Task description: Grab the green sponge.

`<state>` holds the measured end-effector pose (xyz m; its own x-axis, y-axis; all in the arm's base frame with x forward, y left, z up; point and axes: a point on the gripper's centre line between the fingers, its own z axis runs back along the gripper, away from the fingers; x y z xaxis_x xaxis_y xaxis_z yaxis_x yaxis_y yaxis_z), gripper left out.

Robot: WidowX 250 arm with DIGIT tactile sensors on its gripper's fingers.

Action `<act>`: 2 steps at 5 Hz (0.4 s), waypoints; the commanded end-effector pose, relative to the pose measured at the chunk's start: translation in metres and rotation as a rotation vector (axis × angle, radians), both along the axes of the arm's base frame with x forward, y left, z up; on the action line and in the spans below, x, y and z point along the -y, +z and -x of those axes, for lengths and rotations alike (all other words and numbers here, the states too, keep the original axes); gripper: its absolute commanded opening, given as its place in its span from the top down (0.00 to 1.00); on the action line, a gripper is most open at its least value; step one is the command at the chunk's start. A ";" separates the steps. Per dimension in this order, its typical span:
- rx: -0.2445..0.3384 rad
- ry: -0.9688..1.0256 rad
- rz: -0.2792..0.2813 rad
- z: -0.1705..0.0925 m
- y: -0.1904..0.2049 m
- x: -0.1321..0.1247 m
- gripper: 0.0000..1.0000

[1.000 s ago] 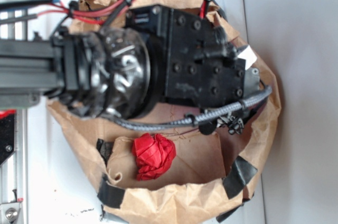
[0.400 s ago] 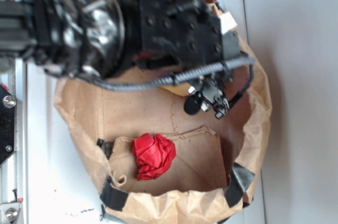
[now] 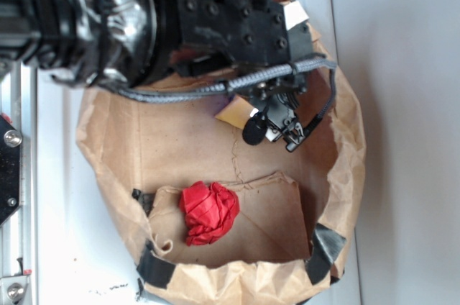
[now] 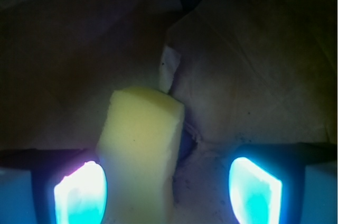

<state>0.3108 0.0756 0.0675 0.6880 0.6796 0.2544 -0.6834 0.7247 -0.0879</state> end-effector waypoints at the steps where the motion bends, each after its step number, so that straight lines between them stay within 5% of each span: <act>1: 0.086 0.029 0.010 0.001 0.022 -0.003 0.00; 2: 0.089 0.037 0.008 0.001 0.020 0.003 0.00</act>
